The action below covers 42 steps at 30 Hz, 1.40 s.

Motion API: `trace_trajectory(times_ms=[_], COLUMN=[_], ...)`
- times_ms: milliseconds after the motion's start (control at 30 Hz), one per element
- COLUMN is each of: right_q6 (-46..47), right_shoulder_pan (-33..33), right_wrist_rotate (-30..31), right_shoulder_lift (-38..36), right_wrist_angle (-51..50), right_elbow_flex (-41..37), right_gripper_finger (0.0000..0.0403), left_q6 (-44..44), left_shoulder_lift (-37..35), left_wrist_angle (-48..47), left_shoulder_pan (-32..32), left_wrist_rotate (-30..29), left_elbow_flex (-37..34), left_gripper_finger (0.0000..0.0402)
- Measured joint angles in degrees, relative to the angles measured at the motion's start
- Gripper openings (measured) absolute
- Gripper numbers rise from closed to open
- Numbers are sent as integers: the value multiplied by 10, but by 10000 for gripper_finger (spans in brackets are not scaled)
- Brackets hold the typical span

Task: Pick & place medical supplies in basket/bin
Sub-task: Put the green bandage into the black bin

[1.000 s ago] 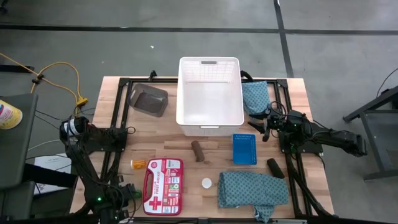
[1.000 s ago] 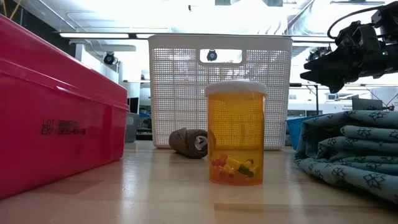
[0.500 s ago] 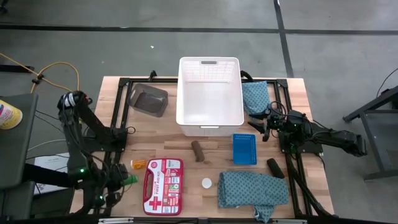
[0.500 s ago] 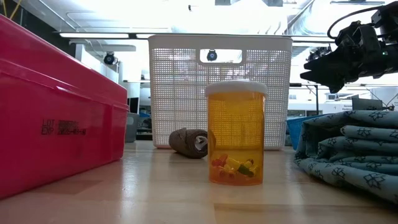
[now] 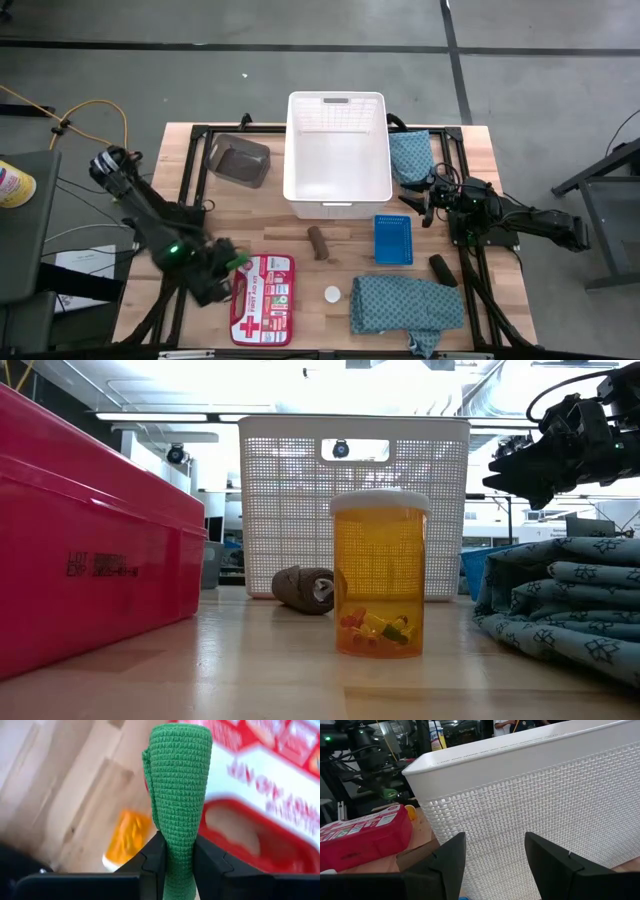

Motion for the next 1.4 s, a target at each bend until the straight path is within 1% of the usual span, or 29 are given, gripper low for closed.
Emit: trace_trajectory(times_ms=[167, 267, 467, 633, 733, 867, 1133, 1400], right_q6=[0, 0, 0, 0, 0, 0, 0, 0], right_shoulder_pan=[0, 0, 0, 0, 0, 0, 0, 0], right_wrist_rotate=[0, 0, 0, 0, 0, 0, 0, 0], right_shoulder_lift=[0, 0, 0, 0, 0, 0, 0, 0], right_wrist_angle=[0, 0, 0, 0, 0, 0, 0, 0], right_elbow_flex=[0, 0, 0, 0, 0, 0, 0, 0], right_gripper_finger=[192, 192, 192, 192, 192, 192, 192, 192], left_q6=[107, 145, 190, 216, 240, 279, 366, 443], left_shoulder_lift=[-9, -23, -50, -66, -68, -67, -67, -67], left_wrist_angle=[20, 19, 15, 11, 10, 10, 11, 11], left_shoulder_pan=[90, 134, 228, 319, 381, 472, 646, 785], left_wrist_rotate=[28, 33, 36, 36, 39, 65, 93, 104], left_elbow_flex=[0, 0, 0, 0, 0, 0, 0, 0], left_gripper_finger=[68, 68, 68, 68, 68, 68, 68, 68])
